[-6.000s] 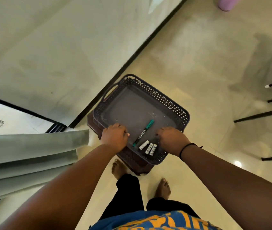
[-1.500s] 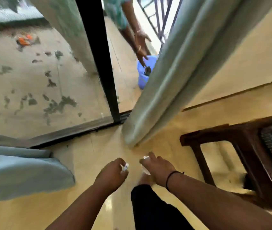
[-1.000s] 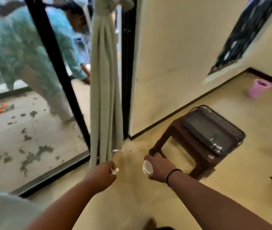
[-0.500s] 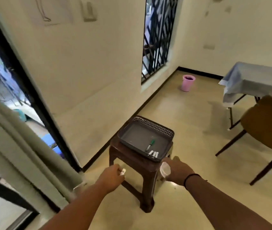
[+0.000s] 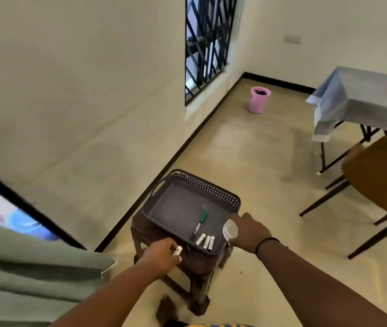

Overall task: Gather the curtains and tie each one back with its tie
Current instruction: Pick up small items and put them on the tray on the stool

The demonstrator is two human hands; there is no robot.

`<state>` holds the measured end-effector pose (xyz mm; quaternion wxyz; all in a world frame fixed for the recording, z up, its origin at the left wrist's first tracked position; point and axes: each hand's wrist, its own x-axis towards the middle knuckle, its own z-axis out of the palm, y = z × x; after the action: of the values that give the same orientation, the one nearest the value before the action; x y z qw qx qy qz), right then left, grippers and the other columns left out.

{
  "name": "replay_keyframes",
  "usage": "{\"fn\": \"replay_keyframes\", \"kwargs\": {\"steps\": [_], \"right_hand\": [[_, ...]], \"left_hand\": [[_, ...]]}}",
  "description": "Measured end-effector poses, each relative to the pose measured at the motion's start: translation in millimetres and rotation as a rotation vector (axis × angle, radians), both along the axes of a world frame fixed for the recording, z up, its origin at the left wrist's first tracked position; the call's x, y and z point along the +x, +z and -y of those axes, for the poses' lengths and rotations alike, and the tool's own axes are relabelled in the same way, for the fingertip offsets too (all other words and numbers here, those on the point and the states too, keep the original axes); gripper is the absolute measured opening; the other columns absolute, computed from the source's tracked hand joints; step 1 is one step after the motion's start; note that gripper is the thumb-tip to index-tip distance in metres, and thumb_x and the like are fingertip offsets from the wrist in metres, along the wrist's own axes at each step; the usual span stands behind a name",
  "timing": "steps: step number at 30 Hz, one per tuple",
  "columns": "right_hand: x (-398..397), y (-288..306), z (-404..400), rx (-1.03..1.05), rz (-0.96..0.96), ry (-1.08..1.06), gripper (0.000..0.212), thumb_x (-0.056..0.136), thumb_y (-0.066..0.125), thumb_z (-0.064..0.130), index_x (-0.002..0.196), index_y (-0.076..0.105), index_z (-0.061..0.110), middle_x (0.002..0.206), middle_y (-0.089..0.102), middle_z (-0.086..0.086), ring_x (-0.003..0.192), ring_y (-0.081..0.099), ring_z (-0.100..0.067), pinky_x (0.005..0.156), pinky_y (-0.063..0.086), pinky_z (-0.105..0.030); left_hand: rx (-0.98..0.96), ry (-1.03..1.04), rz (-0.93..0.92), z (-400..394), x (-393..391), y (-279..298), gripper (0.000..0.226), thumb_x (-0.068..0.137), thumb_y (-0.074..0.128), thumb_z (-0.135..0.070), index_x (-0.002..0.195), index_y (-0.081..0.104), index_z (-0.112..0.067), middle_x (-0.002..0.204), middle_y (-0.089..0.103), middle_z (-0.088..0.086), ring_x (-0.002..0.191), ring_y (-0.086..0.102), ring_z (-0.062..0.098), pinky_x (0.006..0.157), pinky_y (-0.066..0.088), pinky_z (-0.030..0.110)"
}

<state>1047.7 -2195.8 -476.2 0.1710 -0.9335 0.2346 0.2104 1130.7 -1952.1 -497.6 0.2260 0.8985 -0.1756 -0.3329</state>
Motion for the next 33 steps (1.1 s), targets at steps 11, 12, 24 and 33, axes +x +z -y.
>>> {"fn": "replay_keyframes", "kwargs": {"steps": [11, 12, 24, 33], "right_hand": [[71.1, -32.3, 29.9, -0.226, -0.108, 0.061, 0.070, 0.075, 0.061, 0.052, 0.136, 0.033, 0.034, 0.125, 0.051, -0.007, 0.111, 0.055, -0.031, 0.089, 0.041, -0.038], [75.0, -39.2, 33.1, -0.245, -0.116, 0.064, 0.069, 0.075, 0.061, 0.052, 0.135, 0.034, 0.033, 0.124, 0.052, -0.007, 0.112, 0.054, -0.030, 0.089, 0.040, -0.038], [119.1, -102.4, 78.4, -0.239, -0.093, 0.137, 0.062, 0.077, 0.062, 0.052, 0.130, 0.038, 0.030, 0.126, 0.053, -0.008, 0.117, 0.046, -0.031, 0.093, 0.036, -0.041], [148.2, -122.4, 89.3, -0.317, -0.080, 0.327, 0.058, 0.082, 0.060, 0.046, 0.130, 0.038, 0.022, 0.121, 0.056, -0.013, 0.112, 0.049, -0.033, 0.091, 0.036, -0.041]], "left_hand": [[0.040, -0.268, -0.146, 80.6, 89.6, -44.5, 0.012, 0.083, 0.064, -0.025, 0.086, 0.053, -0.020, 0.104, 0.066, 0.012, 0.099, 0.060, 0.026, 0.077, 0.043, 0.026], [0.045, -0.272, -0.155, 84.4, 92.7, -49.4, 0.012, 0.083, 0.064, -0.025, 0.087, 0.054, -0.021, 0.103, 0.066, 0.011, 0.098, 0.060, 0.026, 0.075, 0.042, 0.026], [0.116, -0.261, -0.212, 117.5, 113.4, -89.4, 0.029, 0.085, 0.065, -0.032, 0.108, 0.059, -0.016, 0.102, 0.066, 0.008, 0.095, 0.060, 0.024, 0.076, 0.042, 0.027], [0.180, -0.248, -0.277, 135.5, 116.6, -113.2, 0.033, 0.087, 0.063, -0.035, 0.113, 0.057, -0.017, 0.111, 0.064, 0.007, 0.102, 0.059, 0.024, 0.082, 0.045, 0.030]]}}
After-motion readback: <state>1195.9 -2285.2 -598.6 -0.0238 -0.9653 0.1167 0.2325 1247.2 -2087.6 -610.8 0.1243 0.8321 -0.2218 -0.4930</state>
